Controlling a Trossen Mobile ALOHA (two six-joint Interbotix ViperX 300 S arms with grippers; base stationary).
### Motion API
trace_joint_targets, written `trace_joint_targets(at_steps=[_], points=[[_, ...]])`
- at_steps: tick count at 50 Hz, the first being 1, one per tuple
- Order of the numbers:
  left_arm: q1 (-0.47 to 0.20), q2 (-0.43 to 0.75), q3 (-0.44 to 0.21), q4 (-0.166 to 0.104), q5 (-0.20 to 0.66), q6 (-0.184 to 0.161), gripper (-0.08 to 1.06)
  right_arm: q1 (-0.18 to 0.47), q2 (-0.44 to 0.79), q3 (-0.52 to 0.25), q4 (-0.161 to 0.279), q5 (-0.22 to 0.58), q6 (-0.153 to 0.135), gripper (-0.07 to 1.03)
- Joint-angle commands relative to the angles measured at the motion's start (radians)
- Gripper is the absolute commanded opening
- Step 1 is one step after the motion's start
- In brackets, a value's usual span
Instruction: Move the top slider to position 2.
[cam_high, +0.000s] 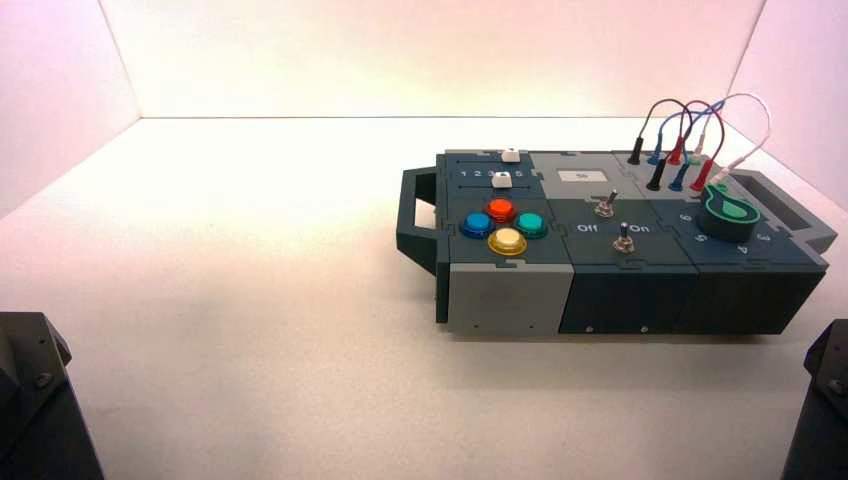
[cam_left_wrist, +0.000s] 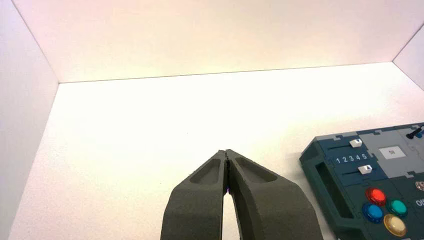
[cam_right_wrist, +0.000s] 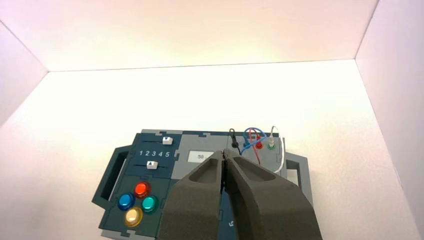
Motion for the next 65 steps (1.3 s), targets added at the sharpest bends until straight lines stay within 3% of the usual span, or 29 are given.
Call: trace_joint_targets(at_steps=[1,17,22,27,29,38,53,65], points=[[0.005,0.012,-0.014,0.0,-0.009,-0.003,-0.03,0.002,0.021,-0.012,0.005,-0.014,-0.002,-0.02],[0.005,0.012,-0.012,0.0,-0.009,-0.003,-0.03,0.005,0.06,-0.017,0.009,-0.014,-0.005,-0.02],[0.005,0.012,-0.014,0.0,-0.009,-0.003,-0.03,0.009,0.118,-0.023,0.025,-0.014,-0.018,-0.02],[0.005,0.017,-0.014,0.0,-0.009,-0.003,-0.03,0.017,0.219,-0.035,0.052,-0.015,-0.031,-0.02],[0.005,0.02,-0.014,0.0,-0.008,-0.003,-0.03,0.046,0.316,-0.052,0.074,-0.028,-0.034,-0.02],[0.005,0.026,-0.012,0.0,-0.008,-0.003,-0.03,0.152,0.548,-0.112,0.092,-0.083,-0.031,-0.02],[0.005,0.031,-0.014,0.0,-0.008,-0.003,-0.03,0.273,0.934,-0.25,0.092,-0.166,-0.034,-0.02],[0.005,0.029,-0.014,0.0,-0.008,-0.002,-0.03,0.284,1.175,-0.365,0.074,-0.198,-0.038,-0.02]])
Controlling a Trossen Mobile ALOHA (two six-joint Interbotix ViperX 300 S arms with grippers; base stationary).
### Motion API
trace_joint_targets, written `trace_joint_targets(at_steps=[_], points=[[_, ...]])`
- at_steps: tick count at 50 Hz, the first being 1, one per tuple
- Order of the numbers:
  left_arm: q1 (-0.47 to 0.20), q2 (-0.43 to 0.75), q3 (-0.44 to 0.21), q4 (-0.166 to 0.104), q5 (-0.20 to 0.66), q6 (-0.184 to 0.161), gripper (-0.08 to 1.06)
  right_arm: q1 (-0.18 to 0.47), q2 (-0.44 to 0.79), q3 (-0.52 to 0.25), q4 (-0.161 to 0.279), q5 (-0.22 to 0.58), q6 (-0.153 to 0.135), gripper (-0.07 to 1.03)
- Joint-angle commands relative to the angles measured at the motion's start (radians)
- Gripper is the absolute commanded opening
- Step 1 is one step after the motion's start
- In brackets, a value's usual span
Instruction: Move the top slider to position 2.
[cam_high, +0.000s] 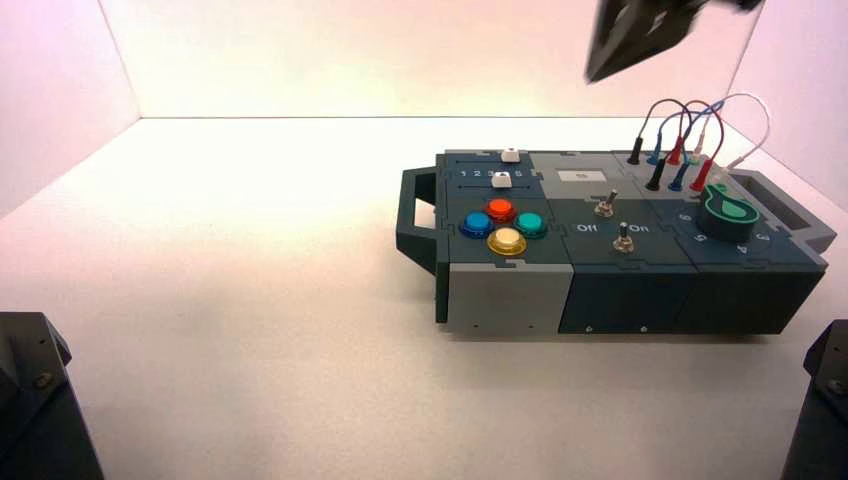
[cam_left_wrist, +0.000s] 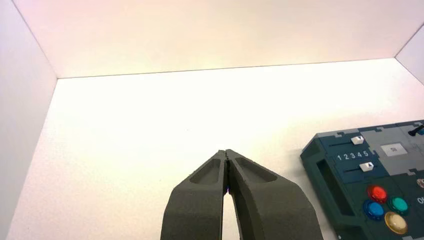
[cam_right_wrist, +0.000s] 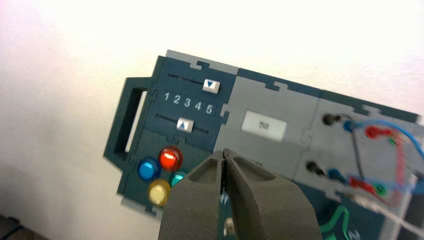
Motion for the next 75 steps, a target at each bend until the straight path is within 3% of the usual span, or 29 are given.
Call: trace_joint_targets(at_steps=[1,13,25,75], points=[[0.005,0.011,-0.011,0.0,-0.008,-0.003,-0.03,0.003,0.091,-0.081,-0.014,-0.02,-0.006,-0.02],[0.005,0.011,-0.012,0.002,-0.008,-0.002,-0.03,0.005,0.225,-0.158,-0.028,-0.025,-0.006,-0.02],[0.005,0.012,-0.011,0.002,-0.008,-0.002,-0.03,0.005,0.321,-0.187,-0.026,-0.025,-0.008,-0.02],[0.005,0.012,-0.012,0.002,-0.008,0.0,-0.03,0.012,0.453,-0.267,-0.003,-0.032,-0.006,-0.02]])
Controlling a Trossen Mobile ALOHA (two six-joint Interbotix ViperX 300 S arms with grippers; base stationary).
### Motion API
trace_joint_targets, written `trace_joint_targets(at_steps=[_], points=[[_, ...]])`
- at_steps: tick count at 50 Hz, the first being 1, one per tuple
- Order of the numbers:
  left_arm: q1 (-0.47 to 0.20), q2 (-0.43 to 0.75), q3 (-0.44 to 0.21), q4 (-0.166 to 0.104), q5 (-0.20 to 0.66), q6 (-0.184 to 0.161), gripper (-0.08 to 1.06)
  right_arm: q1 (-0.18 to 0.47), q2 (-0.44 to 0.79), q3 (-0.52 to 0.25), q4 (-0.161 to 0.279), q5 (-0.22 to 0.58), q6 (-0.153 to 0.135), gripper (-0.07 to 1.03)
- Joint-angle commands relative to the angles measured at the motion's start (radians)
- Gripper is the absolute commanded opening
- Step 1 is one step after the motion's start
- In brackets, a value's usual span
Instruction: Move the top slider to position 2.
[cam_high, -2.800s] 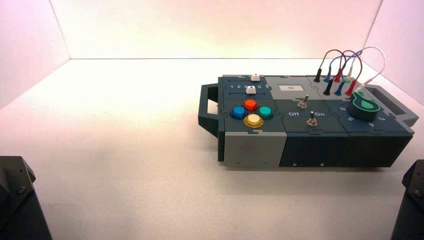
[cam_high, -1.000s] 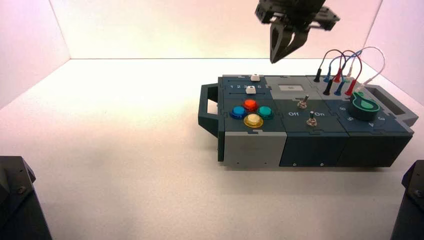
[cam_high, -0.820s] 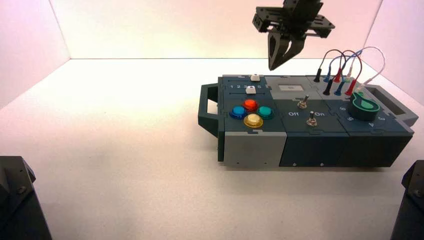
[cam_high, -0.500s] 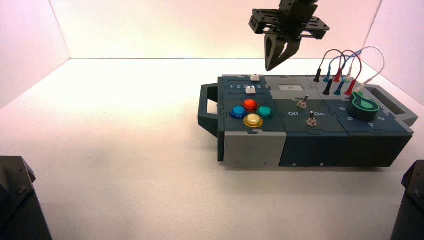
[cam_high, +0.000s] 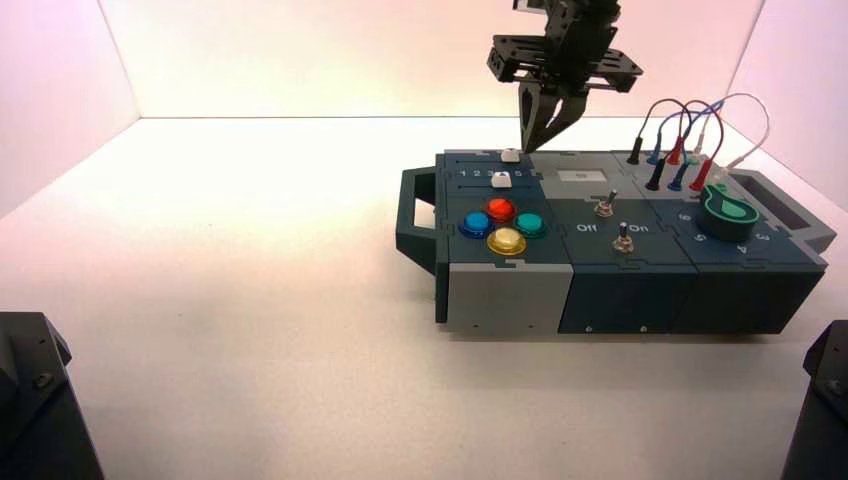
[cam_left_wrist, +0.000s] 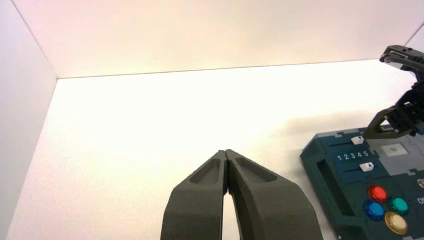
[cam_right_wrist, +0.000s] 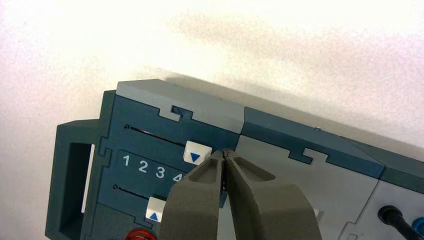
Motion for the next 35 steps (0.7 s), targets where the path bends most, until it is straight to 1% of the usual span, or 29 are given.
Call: trace_joint_targets(at_steps=[1,35], points=[[0.005,0.012,-0.014,0.0,-0.008,0.002,-0.03,0.006,-0.008,-0.031,0.005,-0.005,-0.003,-0.02],[0.005,0.011,-0.014,0.0,-0.006,0.002,-0.03,0.041,0.04,-0.069,0.018,0.008,-0.002,-0.02]])
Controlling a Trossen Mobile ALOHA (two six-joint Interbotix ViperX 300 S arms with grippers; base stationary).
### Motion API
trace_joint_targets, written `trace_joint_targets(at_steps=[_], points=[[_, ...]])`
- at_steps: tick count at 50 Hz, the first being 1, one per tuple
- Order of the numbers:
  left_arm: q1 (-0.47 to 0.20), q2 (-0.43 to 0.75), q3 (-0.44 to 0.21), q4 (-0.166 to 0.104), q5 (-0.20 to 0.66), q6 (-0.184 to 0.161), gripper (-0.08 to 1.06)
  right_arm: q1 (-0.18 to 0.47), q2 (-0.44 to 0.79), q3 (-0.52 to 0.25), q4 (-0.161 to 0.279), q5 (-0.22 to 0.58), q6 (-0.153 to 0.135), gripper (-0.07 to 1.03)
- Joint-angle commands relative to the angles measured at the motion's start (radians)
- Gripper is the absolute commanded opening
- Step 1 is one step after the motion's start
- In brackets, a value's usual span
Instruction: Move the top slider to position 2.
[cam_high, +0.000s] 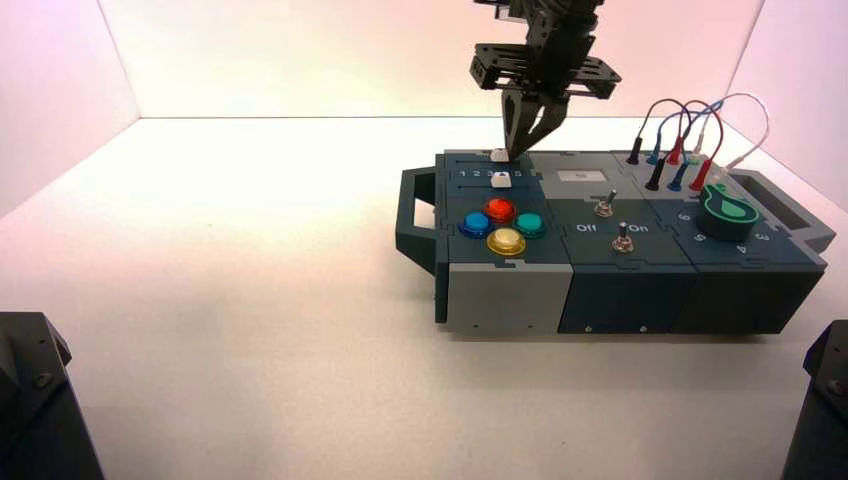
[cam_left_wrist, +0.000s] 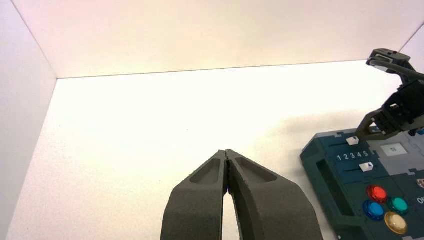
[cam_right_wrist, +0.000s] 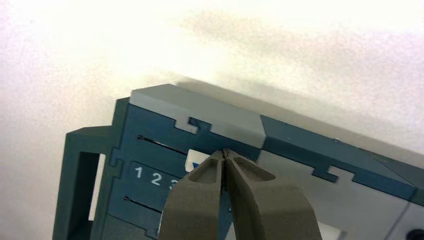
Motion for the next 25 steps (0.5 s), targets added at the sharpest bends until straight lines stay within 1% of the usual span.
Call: trace_joint_targets(at_steps=[1,25], points=[[0.003,0.011,-0.012,0.0,-0.008,0.0,-0.03,0.011,-0.012,-0.026,0.008,0.002,-0.002,-0.02],[0.003,0.011,-0.014,0.0,-0.008,0.002,-0.03,0.028,-0.011,-0.034,0.018,0.006,0.0,-0.02]])
